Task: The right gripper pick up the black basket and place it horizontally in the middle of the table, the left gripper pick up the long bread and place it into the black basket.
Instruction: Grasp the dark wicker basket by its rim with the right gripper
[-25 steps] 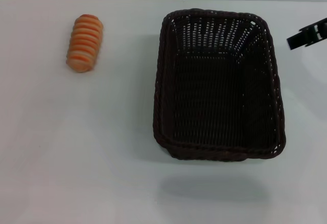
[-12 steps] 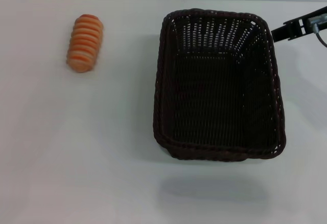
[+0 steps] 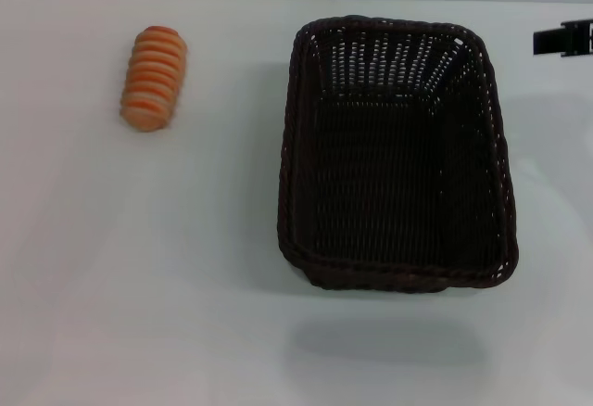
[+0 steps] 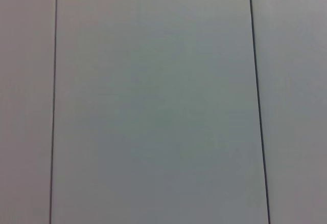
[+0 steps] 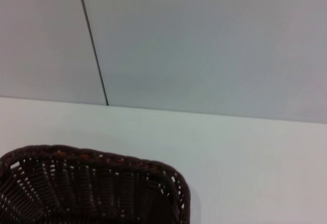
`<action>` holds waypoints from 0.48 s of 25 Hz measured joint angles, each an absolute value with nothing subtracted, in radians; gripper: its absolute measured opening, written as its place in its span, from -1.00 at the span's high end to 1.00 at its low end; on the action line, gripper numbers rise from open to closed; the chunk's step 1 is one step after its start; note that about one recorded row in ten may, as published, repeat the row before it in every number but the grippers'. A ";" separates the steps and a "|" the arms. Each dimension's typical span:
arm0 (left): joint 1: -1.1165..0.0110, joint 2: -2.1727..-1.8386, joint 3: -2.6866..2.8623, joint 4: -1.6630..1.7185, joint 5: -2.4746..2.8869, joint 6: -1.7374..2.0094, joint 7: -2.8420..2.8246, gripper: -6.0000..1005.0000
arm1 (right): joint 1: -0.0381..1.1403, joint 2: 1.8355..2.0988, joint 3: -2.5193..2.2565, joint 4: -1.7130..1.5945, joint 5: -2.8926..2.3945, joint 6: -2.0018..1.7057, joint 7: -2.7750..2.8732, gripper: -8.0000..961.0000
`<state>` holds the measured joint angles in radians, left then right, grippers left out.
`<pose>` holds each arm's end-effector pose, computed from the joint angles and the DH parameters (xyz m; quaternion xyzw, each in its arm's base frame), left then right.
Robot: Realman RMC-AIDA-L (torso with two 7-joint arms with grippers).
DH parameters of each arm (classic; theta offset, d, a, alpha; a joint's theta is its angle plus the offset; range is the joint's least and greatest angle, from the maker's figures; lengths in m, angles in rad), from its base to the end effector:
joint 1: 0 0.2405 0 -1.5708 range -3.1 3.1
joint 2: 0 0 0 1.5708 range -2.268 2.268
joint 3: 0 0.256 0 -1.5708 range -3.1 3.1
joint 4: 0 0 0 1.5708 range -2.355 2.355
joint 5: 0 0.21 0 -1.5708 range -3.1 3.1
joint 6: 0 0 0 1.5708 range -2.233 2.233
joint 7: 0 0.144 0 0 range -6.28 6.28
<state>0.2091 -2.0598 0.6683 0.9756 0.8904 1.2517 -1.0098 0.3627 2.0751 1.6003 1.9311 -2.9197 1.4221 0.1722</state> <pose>-0.3972 0.1654 0.2082 -0.6146 -0.2080 -0.2974 0.7004 0.1441 0.3395 0.0728 -0.7606 0.4648 -0.0072 0.4532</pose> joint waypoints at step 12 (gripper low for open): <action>0.208 -2.060 0.669 0.974 0.893 1.261 -1.009 -0.67 | 0.492 2.077 1.547 1.829 -2.914 1.512 0.219 -0.34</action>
